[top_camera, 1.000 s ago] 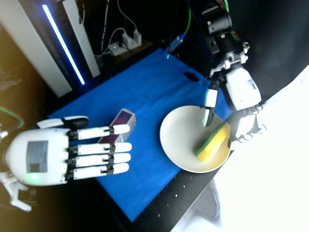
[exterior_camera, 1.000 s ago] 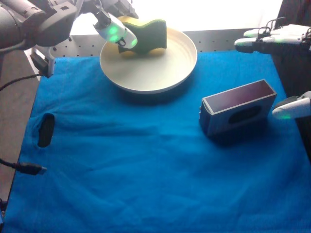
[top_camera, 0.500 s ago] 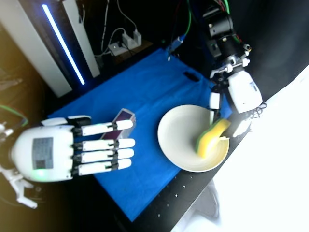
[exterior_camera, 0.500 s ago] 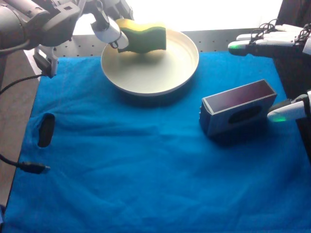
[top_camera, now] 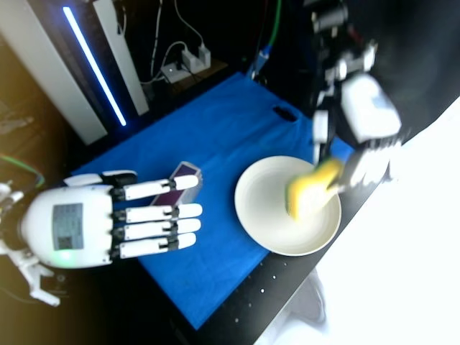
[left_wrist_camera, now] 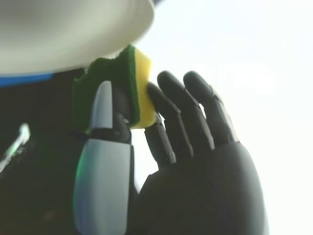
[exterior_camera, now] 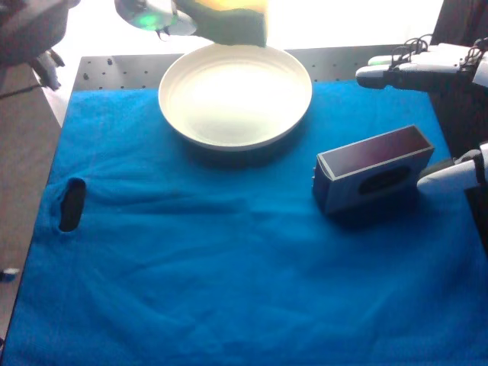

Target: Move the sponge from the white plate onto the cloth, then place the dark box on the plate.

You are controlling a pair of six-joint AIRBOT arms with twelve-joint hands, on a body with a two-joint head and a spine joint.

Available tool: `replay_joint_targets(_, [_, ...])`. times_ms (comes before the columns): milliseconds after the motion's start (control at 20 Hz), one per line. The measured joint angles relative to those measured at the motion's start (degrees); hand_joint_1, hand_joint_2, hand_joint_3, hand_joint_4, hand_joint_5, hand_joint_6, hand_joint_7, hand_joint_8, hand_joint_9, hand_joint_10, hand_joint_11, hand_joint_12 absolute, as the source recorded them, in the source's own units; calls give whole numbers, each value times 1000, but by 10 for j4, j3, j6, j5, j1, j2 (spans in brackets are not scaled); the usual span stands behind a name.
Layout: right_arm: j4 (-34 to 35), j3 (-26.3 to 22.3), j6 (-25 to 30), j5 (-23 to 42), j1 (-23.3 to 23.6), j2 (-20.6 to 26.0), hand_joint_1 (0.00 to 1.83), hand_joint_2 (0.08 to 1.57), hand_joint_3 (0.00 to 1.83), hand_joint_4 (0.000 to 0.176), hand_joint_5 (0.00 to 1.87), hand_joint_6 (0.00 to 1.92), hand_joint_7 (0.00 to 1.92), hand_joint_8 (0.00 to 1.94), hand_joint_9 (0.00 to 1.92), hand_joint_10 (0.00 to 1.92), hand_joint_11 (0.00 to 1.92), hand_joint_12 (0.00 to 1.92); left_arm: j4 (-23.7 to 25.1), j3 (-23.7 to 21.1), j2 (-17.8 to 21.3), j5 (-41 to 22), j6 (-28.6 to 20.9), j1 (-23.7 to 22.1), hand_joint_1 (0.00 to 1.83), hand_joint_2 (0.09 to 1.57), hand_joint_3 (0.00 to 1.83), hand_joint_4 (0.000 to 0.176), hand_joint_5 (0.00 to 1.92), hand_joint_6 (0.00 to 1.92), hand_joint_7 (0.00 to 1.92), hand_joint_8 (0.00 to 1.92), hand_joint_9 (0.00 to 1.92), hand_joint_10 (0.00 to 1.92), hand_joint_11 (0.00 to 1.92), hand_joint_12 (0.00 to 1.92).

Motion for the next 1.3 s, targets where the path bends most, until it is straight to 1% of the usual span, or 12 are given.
replay_joint_targets(150, [0, -10, 0, 0, 0, 0, 725, 913, 0, 144, 207, 0, 179, 1, 123, 0, 14, 279, 22, -114, 96, -86, -3, 32, 1256, 1094, 0, 0, 1111, 596, 978, 1190, 876, 1008, 655, 1501])
replay_joint_targets(200, [2, -13, 0, -1, 0, 1, 713, 915, 0, 154, 191, 0, 184, 4, 133, 6, 36, 286, 26, -146, 129, -108, -4, 55, 1273, 1104, 0, 0, 1140, 471, 933, 1312, 838, 1241, 670, 1697])
replay_joint_targets(300, [3, -23, 0, -1, 0, 8, 706, 931, 0, 135, 195, 0, 184, 0, 134, 0, 67, 237, 9, -210, 194, -150, -6, 118, 1287, 1069, 0, 0, 1169, 462, 1034, 1140, 945, 1178, 863, 1519])
replay_joint_targets(350, [4, -23, 0, 1, 0, 9, 725, 935, 0, 113, 203, 2, 184, 0, 134, 0, 70, 224, -3, -246, 232, -186, -19, 166, 1363, 1096, 5, 0, 1025, 711, 960, 1120, 934, 1222, 844, 1391])
replay_joint_targets(450, [7, -22, 0, -1, 0, 9, 785, 934, 0, 105, 204, 2, 165, 0, 120, 0, 64, 209, -3, -268, 250, -206, -35, 196, 1271, 1115, 0, 0, 1103, 514, 918, 1333, 883, 1168, 772, 1448])
replay_joint_targets(650, [7, -22, 0, 0, 0, 9, 790, 939, 2, 139, 204, 0, 149, 0, 106, 0, 41, 180, 31, -285, 244, -213, -84, 238, 1287, 1058, 2, 0, 1314, 168, 1012, 1170, 1021, 1072, 900, 1423])
replay_joint_targets(750, [7, -17, 0, 0, 0, 9, 771, 945, 4, 128, 216, 4, 159, 4, 114, 3, 47, 176, 38, -285, 234, -190, -103, 269, 1288, 1052, 0, 0, 1335, 149, 1032, 1102, 1022, 905, 886, 1343])
replay_joint_targets(850, [10, -13, 0, -3, 0, 10, 813, 939, 0, 137, 213, 2, 166, 5, 125, 6, 69, 179, 39, -284, 226, -174, -118, 295, 1205, 1033, 10, 0, 1168, 621, 977, 441, 968, 439, 705, 1100])
replay_joint_targets(900, [12, -12, 0, -3, 0, 10, 814, 924, 0, 132, 224, 6, 173, 7, 135, 9, 80, 179, 34, -283, 223, -167, -119, 302, 923, 965, 0, 0, 642, 201, 562, 110, 608, 153, 228, 1144])
replay_joint_targets(1000, [9, -12, 0, -2, 0, 10, 819, 917, 0, 132, 232, 7, 171, 4, 134, 6, 74, 171, 28, -284, 223, -165, -119, 310, 837, 875, 0, 71, 320, 9, 230, 3, 359, 10, 8, 1006])
replay_joint_targets(1200, [10, 2, 0, -3, 0, 5, 843, 923, 0, 127, 239, 5, 162, 0, 127, 3, 87, 165, -7, -289, 223, -181, -119, 336, 807, 846, 0, 155, 181, 0, 103, 1, 239, 3, 0, 734])
replay_joint_targets(1300, [12, 7, 0, -4, 0, -1, 781, 917, 0, 119, 226, 3, 155, 2, 130, 3, 104, 165, -17, -291, 225, -190, -113, 336, 825, 807, 0, 138, 152, 2, 78, 1, 161, 1, 0, 529])
